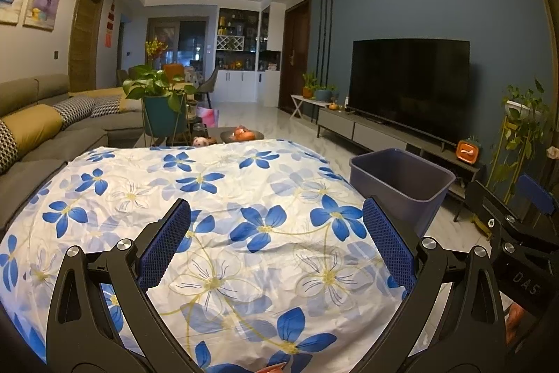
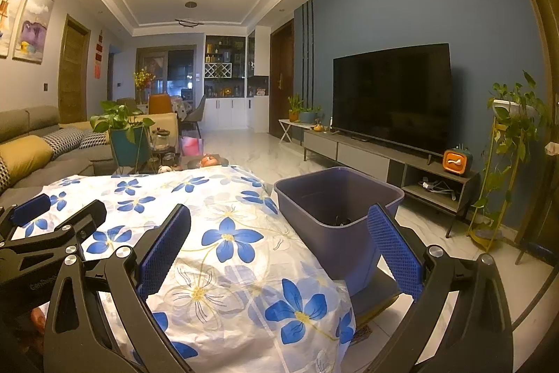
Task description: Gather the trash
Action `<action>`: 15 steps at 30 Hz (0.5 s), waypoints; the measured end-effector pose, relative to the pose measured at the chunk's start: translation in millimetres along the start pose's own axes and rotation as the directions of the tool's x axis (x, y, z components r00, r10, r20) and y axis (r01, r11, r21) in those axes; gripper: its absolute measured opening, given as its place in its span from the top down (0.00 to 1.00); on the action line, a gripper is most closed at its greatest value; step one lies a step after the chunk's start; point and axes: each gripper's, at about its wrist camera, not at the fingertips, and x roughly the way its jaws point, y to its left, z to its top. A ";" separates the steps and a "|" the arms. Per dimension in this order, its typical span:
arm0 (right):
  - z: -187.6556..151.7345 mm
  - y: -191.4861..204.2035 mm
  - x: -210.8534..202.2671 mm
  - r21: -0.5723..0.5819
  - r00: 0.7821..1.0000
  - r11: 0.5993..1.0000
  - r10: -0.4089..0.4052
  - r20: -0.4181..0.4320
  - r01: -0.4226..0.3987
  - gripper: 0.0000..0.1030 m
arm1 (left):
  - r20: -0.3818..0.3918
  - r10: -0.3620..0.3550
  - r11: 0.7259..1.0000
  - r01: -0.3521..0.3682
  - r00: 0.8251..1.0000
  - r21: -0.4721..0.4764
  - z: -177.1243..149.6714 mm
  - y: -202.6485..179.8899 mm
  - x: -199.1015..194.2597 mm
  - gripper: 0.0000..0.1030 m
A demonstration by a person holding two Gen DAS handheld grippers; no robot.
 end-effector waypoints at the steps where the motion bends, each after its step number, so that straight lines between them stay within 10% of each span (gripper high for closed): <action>1: -0.3 -0.5 -0.3 0.000 1.000 1.000 -0.001 0.001 0.001 0.05 | -0.001 -0.002 1.000 0.002 1.000 -0.002 0.2 -0.1 0.1 0.06; 15: -0.1 -3.0 -0.3 0.014 1.000 1.000 0.000 -0.005 0.000 0.05 | -0.003 -0.008 1.000 0.008 1.000 -0.005 2.3 -3.9 -0.5 0.06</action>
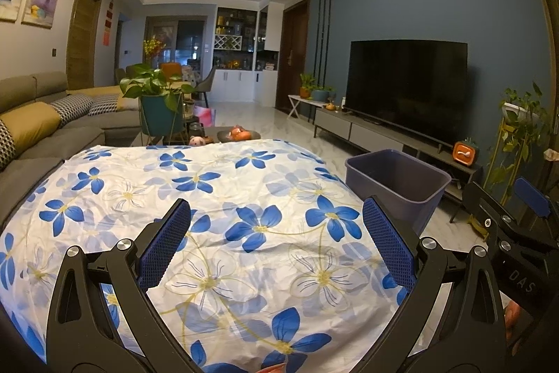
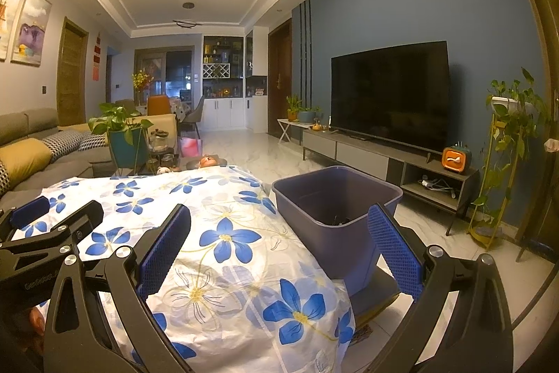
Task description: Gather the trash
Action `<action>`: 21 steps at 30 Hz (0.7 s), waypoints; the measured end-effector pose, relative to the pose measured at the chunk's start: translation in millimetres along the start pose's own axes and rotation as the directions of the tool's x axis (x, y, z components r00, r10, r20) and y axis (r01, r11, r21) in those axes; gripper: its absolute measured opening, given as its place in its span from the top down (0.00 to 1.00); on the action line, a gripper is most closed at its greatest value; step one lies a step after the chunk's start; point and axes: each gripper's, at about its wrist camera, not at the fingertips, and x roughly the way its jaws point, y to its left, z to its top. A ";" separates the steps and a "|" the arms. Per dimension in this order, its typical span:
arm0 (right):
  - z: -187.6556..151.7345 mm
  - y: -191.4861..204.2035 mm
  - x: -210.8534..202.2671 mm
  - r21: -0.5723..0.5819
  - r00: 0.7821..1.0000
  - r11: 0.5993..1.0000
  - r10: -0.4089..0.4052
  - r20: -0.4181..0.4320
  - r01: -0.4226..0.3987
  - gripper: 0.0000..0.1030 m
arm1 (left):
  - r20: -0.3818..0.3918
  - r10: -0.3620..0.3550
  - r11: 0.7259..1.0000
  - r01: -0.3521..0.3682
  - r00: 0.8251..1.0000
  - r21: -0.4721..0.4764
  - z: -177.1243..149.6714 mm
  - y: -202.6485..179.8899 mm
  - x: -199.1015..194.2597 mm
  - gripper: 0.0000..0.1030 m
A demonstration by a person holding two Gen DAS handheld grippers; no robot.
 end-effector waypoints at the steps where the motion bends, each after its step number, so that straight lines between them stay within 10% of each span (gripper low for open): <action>1: 0.1 0.3 -0.2 -0.001 1.000 1.000 -0.002 0.001 0.002 0.05 | 0.001 0.000 1.000 0.000 1.000 0.000 -0.1 0.1 -0.1 0.06; 21: 3.1 -1.0 -1.2 0.003 1.000 1.000 -0.001 0.008 0.001 0.05 | 0.003 -0.004 1.000 0.004 1.000 -0.001 0.4 -2.8 0.5 0.06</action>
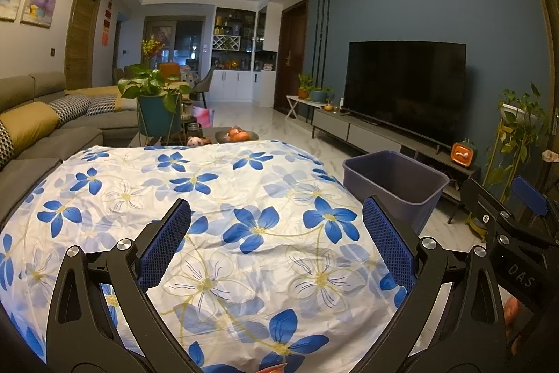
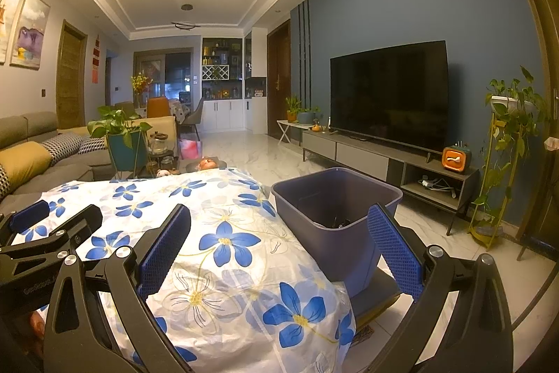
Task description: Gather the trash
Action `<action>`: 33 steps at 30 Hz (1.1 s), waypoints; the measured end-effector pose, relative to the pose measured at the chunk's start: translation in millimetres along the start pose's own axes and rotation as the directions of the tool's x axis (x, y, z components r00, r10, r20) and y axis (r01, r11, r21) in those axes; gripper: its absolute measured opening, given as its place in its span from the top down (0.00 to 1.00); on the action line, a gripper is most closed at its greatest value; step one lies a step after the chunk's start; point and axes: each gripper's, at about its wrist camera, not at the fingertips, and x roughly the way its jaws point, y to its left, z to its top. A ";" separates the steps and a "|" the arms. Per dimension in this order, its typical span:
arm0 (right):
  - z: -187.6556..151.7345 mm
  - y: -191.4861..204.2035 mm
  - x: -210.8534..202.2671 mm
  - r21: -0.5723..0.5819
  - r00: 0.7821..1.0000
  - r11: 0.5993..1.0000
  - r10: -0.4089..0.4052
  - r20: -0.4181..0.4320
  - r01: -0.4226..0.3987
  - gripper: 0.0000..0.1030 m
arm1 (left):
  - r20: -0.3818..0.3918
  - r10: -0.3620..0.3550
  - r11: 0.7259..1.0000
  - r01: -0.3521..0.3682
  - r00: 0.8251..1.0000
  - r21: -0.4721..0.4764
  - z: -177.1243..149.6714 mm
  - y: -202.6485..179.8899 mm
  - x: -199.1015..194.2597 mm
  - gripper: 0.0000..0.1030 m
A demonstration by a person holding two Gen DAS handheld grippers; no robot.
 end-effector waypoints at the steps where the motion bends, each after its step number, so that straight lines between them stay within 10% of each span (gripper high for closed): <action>1: -0.2 -0.5 0.2 0.000 1.000 1.000 0.001 -0.001 -0.001 0.05 | 0.001 -0.001 1.000 0.001 1.000 0.000 -0.1 0.2 -0.1 0.06; 33: 2.0 0.7 1.0 0.005 1.000 1.000 0.000 0.000 0.000 0.05 | 0.001 -0.006 1.000 0.006 1.000 -0.001 0.9 -3.2 3.3 0.06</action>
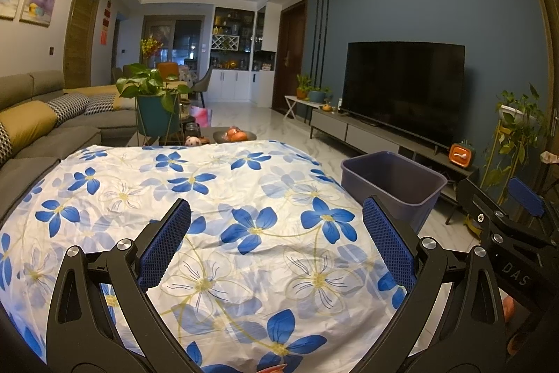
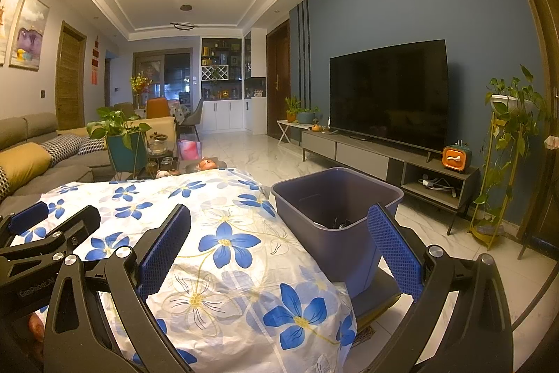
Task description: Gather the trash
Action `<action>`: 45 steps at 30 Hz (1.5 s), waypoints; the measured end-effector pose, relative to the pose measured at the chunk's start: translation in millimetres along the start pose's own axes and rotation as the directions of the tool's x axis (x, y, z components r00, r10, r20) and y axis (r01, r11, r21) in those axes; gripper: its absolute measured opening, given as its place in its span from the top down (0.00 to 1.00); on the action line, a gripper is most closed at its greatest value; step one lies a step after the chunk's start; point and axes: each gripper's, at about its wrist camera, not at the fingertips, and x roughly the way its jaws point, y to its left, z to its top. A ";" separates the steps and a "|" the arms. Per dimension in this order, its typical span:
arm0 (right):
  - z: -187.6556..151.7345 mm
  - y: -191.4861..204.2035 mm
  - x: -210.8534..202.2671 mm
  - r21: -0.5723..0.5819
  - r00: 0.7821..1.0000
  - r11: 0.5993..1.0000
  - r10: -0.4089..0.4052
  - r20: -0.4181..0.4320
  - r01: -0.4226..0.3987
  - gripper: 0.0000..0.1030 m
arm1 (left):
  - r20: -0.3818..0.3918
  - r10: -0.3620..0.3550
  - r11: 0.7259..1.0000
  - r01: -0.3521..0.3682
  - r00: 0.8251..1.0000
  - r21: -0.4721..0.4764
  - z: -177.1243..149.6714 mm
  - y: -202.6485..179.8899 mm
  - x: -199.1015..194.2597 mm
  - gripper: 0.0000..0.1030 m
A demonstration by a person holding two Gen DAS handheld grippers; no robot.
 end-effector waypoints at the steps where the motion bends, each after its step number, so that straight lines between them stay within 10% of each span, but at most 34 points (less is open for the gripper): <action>1: -0.3 -0.3 -0.3 0.000 1.000 1.000 -0.001 0.001 0.001 0.05 | 0.000 -0.001 1.000 0.001 1.000 0.000 -0.1 0.7 -0.3 0.06; 38: 0.6 0.2 0.0 0.003 1.000 1.000 -0.004 0.001 0.004 0.05 | -0.001 -0.008 1.000 0.008 1.000 -0.004 -1.3 -1.8 -0.1 0.06; 45: -3.1 1.9 -1.1 0.008 1.000 1.000 -0.011 -0.003 0.011 0.05 | 0.005 0.005 1.000 -0.005 1.000 0.001 -6.1 -6.3 0.2 0.20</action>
